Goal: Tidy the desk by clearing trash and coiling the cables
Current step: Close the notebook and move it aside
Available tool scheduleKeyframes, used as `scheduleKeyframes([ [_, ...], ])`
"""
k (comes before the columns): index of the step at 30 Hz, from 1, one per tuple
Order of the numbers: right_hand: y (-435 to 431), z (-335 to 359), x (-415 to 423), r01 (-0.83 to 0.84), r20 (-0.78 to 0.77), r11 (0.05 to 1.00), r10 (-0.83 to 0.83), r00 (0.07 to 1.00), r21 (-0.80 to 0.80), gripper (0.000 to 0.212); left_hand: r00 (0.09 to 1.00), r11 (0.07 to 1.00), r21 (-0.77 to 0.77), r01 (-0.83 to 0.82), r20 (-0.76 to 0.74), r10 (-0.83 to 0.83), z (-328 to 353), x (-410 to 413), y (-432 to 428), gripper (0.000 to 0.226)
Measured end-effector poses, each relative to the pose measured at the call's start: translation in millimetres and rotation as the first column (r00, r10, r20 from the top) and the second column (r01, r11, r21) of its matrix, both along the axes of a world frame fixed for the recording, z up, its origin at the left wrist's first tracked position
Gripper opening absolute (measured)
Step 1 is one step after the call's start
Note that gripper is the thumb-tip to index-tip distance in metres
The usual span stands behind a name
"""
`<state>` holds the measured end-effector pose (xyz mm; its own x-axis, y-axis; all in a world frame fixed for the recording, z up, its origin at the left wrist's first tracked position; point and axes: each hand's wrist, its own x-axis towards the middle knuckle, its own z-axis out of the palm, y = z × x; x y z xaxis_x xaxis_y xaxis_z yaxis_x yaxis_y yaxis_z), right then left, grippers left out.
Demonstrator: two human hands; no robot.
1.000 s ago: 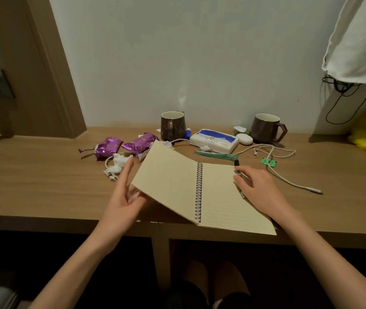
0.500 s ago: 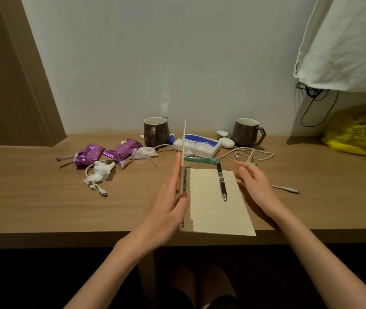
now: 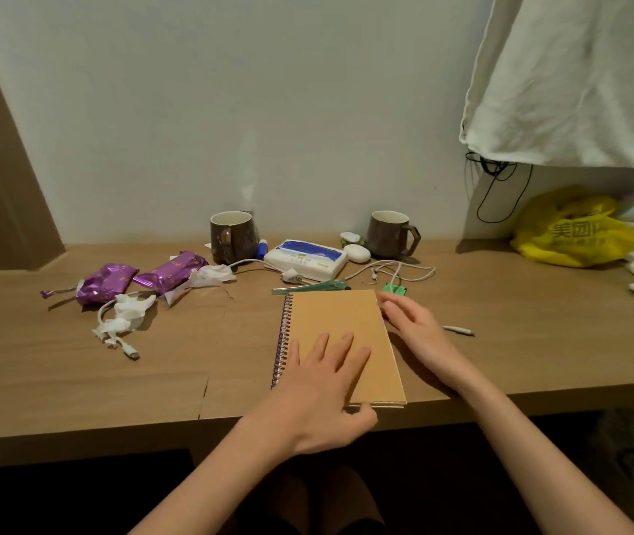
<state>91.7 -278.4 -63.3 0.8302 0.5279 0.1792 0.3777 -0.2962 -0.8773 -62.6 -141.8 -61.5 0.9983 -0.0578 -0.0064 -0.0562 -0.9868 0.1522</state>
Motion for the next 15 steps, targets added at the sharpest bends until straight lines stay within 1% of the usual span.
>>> scheduleKeyframes([
  [2,0.9,-2.0,-0.6,-0.021,0.074,0.994,0.029,0.997,-0.11,0.04,1.0,0.996,-0.089,-0.029,0.0,0.029,5.5,1.6,5.2,0.061],
  [5,2.3,-4.7,-3.0,-0.015,0.178,0.967,0.063,0.982,-0.256,0.045,0.98,0.943,-0.301,-0.141,0.093,0.176,11.0,7.5,23.3,0.044],
  [6,3.3,-5.4,-4.8,0.002,0.21,0.956,0.062,0.976,-0.294,0.046,0.968,0.923,-0.341,-0.18,0.108,0.229,11.6,10.1,31.2,0.042],
  [8,6.2,-6.4,-8.2,0.046,0.254,0.94,0.044,0.966,-0.337,0.047,0.948,0.859,-0.449,-0.244,0.076,0.309,12.1,15.2,45.5,0.044],
  [11,9.7,-8.2,-11.3,0.077,0.237,0.924,0.016,0.971,-0.375,0.048,0.922,0.716,-0.642,-0.273,0.037,0.385,13.2,24.7,54.6,0.045],
  [13,10.8,-8.7,-12.0,0.078,0.206,0.916,0.005,0.978,-0.393,0.052,0.905,0.654,-0.703,-0.28,0.035,0.425,15.4,31.4,54.9,0.049],
  [15,11.5,-7.0,-14.0,0.071,0.182,0.918,0.002,0.983,-0.391,0.056,0.887,0.585,-0.752,-0.304,0.0,0.461,18.8,36.7,53.1,0.056],
])
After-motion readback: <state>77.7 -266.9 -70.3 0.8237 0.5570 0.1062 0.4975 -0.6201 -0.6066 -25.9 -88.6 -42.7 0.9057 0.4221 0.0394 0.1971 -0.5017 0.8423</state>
